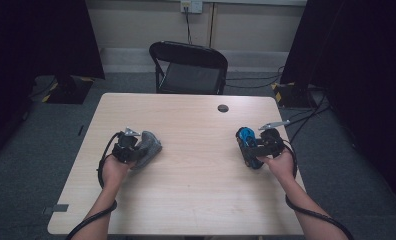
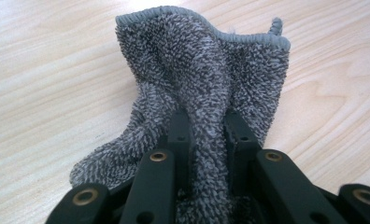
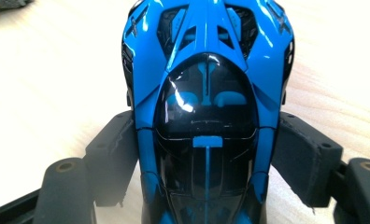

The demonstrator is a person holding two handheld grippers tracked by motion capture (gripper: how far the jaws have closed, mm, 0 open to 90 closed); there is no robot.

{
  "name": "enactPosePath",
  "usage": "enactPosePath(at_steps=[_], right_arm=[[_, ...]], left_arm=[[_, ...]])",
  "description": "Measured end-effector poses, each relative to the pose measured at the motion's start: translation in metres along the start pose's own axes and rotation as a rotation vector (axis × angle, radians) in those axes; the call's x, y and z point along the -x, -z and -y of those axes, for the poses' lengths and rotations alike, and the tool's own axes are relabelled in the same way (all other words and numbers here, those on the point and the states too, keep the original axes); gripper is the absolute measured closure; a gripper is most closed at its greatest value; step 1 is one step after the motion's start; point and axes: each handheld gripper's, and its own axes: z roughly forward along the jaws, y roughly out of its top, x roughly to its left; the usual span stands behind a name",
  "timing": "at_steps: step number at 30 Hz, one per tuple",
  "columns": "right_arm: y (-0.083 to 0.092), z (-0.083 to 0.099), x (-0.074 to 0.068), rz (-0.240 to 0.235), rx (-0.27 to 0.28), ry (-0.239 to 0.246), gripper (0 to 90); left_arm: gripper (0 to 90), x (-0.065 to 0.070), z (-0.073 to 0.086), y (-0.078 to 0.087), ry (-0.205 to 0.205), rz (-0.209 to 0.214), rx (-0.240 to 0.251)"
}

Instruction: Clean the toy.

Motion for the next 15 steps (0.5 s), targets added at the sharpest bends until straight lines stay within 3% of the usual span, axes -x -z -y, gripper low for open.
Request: enactPosePath(at_steps=[3, 15], right_arm=[[-0.003, 0.001, 0.001, 0.001, 0.008, -0.019, 27.4], [-0.019, 0.001, 0.0, 0.023, -0.02, -0.01, 27.2]], left_arm=[[75.7, -0.001, 0.003, -0.003, 0.0, 0.008, -0.006], [75.4, -0.006, 0.005, -0.006, 0.013, 0.012, -0.011]])
